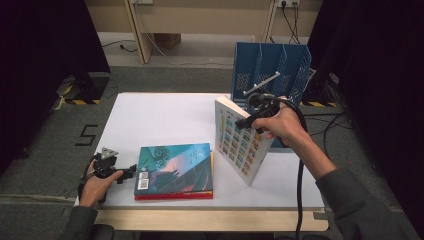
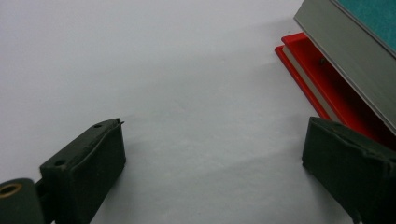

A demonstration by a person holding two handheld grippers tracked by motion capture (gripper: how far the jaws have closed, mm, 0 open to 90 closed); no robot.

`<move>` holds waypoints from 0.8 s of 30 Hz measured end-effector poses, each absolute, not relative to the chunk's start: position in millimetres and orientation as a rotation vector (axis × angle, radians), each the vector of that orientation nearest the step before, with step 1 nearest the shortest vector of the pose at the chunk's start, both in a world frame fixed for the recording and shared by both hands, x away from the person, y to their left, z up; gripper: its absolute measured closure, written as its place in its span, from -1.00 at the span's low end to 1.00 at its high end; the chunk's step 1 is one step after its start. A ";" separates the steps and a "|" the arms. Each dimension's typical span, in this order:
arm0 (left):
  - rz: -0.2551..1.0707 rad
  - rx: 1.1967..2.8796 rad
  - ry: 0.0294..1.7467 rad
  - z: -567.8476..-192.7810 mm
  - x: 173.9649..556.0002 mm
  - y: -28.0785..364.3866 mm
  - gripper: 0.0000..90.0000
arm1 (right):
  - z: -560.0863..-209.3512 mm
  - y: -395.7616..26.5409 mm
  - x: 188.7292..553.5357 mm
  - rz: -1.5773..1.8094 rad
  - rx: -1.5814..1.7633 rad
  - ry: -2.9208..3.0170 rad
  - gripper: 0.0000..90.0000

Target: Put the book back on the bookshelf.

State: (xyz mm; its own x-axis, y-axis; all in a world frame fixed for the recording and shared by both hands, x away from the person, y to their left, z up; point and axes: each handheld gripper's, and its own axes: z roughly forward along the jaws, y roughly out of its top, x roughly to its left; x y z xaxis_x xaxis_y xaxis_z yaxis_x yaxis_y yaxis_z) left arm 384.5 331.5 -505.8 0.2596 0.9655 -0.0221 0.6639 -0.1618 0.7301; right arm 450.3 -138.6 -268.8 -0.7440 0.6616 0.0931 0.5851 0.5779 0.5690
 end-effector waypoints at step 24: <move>0.611 1.906 1.473 -506.0 384.8 331.4 -0.91 | -227.5 -165.7 426.6 0.987 0.989 2.558 0.63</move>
